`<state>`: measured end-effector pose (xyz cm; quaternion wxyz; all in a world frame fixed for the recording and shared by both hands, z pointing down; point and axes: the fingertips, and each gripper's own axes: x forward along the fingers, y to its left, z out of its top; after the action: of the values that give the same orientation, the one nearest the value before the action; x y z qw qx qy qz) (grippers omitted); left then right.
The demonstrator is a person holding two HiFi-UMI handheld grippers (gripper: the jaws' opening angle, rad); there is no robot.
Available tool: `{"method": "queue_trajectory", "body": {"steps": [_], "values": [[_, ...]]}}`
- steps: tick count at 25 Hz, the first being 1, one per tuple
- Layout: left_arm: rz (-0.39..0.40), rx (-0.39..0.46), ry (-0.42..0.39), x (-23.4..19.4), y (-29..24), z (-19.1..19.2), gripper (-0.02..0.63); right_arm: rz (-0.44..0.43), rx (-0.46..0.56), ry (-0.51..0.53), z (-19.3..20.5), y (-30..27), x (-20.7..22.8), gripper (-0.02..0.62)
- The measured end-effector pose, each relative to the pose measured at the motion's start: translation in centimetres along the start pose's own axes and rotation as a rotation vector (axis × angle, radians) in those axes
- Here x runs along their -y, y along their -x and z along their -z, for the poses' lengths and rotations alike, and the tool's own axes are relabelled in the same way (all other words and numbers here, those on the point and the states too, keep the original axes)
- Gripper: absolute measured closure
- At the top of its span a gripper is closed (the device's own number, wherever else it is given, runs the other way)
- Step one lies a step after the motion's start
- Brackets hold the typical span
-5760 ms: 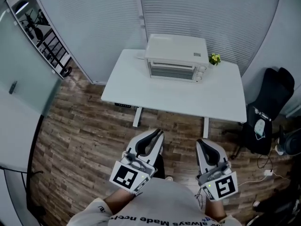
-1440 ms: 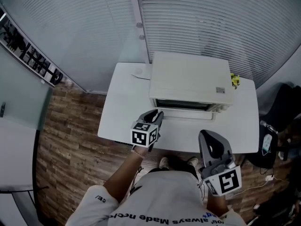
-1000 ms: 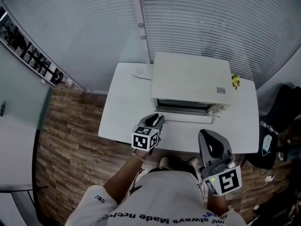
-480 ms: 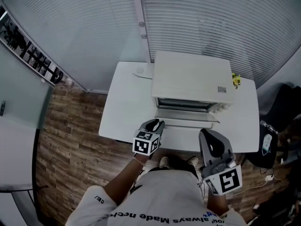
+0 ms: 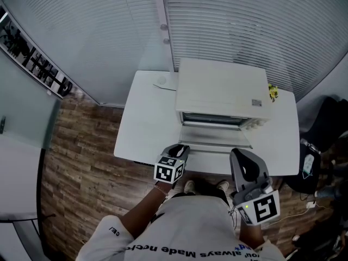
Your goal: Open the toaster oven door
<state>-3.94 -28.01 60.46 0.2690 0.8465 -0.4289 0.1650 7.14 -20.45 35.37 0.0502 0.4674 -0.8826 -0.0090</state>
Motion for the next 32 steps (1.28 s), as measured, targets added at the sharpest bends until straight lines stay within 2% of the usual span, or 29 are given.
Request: {"method": "queue_trajectory", "body": {"steps": [15,32], "values": [[-0.005,-0.058,0.004,0.0,0.1,3.6,0.503,-0.008,-0.005,0.002,0.0,-0.6,-0.2,0.588],[-0.018,-0.108,0.056,-0.2,-0.1,6.8,0.506,-0.019,-0.008,-0.001,0.1,-0.8,-0.2,0.588]]}}
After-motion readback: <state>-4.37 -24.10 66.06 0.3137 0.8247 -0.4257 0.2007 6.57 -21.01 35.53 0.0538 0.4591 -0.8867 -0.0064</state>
